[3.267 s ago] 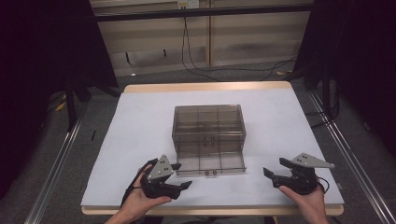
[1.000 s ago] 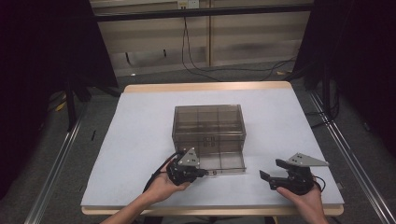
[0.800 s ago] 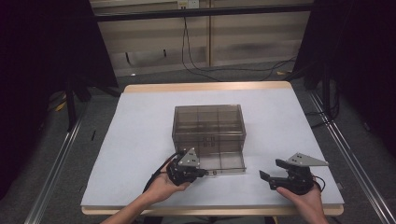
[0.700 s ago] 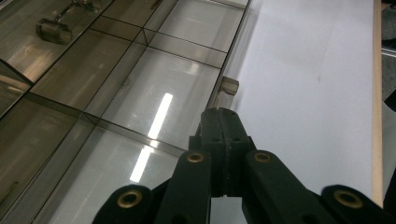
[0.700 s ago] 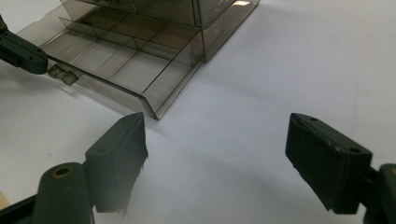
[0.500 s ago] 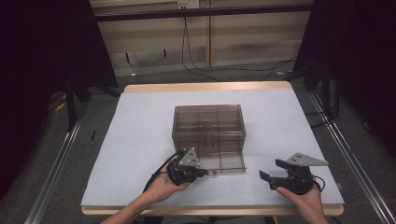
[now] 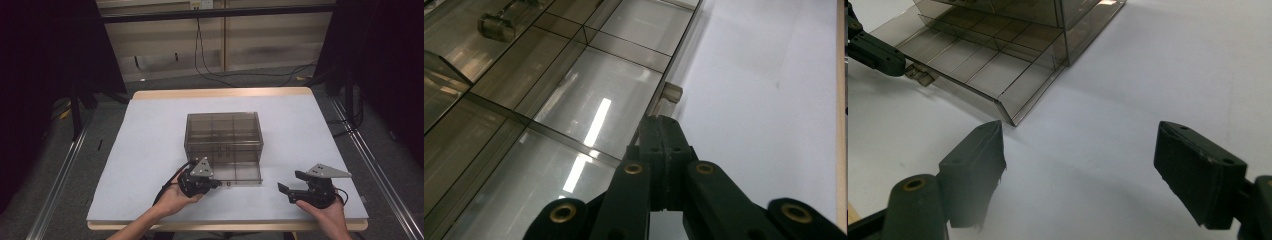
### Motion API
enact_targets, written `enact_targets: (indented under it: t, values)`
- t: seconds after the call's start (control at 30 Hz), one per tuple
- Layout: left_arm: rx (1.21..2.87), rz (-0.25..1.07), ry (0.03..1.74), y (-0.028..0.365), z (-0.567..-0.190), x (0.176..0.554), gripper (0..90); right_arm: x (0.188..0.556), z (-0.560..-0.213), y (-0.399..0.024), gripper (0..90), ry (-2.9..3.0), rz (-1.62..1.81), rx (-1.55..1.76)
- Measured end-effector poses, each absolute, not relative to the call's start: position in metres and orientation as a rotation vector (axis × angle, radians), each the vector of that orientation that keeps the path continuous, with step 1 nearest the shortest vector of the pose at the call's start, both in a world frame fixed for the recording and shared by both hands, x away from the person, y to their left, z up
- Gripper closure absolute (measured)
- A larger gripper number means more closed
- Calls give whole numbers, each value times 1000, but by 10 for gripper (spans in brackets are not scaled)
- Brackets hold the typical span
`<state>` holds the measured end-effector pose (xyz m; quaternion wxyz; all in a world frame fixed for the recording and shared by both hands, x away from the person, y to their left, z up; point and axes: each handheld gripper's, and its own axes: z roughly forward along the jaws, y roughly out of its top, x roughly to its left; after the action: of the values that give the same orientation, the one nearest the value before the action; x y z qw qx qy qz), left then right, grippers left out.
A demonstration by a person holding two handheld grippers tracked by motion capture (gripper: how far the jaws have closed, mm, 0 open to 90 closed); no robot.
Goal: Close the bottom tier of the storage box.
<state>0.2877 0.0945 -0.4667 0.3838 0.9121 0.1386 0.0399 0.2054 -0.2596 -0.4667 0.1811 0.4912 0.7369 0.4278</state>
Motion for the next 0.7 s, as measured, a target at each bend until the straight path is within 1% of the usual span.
enact_targets:
  t: [0.47, 0.5, 0.7]
  values:
    - [2332, 112, 359, 94, -466, 289, 900, 206, -467, -259, 200, 2085, 1209, 1387]
    - [2311, 106, 365, 94, -467, 289, 900, 206, -467, -259, 200, 2086, 1210, 1388]
    - [2307, 104, 383, 94, -467, 293, 900, 206, -467, -259, 200, 2086, 1208, 1388]
